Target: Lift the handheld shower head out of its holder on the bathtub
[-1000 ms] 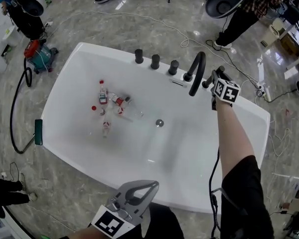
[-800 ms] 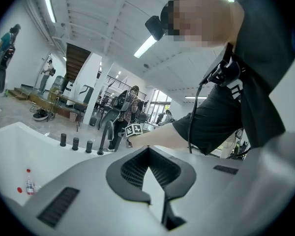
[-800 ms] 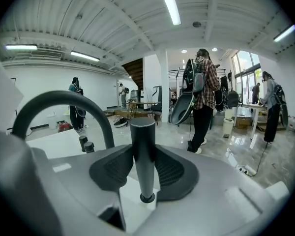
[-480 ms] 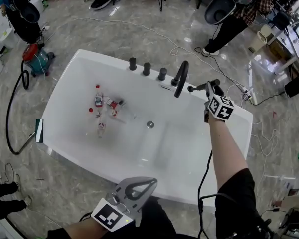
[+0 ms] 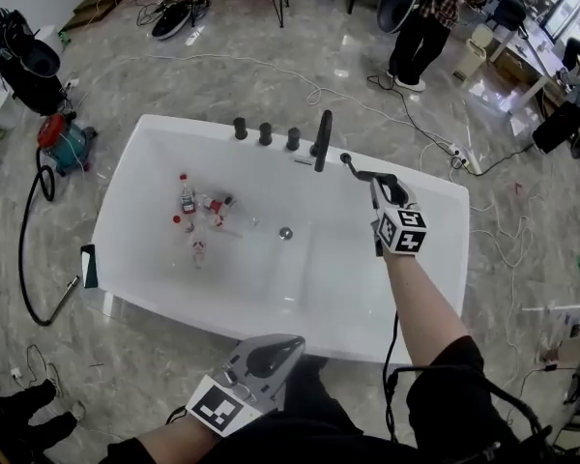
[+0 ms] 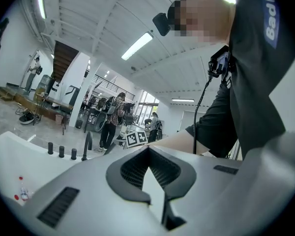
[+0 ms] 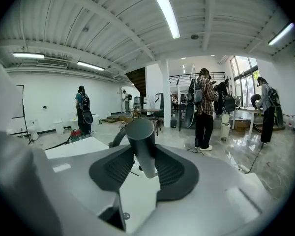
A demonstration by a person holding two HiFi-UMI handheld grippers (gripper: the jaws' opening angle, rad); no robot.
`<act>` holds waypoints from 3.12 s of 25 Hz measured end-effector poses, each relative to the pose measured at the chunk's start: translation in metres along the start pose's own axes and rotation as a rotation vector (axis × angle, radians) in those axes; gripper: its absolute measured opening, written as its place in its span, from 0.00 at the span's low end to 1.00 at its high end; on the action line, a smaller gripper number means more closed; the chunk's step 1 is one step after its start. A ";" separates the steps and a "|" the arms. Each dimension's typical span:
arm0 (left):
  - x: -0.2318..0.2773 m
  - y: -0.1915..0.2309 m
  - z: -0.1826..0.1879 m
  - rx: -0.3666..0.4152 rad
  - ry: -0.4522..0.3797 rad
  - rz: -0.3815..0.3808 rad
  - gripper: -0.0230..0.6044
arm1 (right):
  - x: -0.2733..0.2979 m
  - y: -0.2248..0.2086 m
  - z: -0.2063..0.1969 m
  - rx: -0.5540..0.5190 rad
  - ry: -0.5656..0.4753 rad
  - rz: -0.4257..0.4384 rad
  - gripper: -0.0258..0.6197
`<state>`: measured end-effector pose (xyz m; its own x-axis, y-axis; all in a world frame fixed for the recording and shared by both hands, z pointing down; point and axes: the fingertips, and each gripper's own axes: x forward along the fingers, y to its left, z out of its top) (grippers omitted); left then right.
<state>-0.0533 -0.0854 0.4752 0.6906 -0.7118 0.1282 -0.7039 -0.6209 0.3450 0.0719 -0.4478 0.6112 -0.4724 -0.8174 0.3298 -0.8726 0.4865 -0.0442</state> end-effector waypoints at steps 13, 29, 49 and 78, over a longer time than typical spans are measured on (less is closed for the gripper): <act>-0.020 -0.051 0.045 0.043 -0.036 -0.052 0.04 | -0.158 0.081 0.037 -0.067 -0.093 0.070 0.24; 0.014 -0.096 0.081 0.101 -0.067 -0.142 0.04 | -0.318 0.140 0.059 -0.066 -0.127 0.116 0.24; 0.033 -0.109 0.059 0.121 0.007 -0.186 0.04 | -0.370 0.182 0.072 0.001 -0.201 0.196 0.24; 0.028 -0.102 0.057 0.105 -0.007 -0.157 0.04 | -0.355 0.183 0.065 0.026 -0.171 0.185 0.24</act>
<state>0.0288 -0.0610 0.3905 0.7924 -0.6055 0.0736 -0.6013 -0.7552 0.2611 0.0720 -0.0882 0.4250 -0.6367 -0.7564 0.1497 -0.7710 0.6264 -0.1144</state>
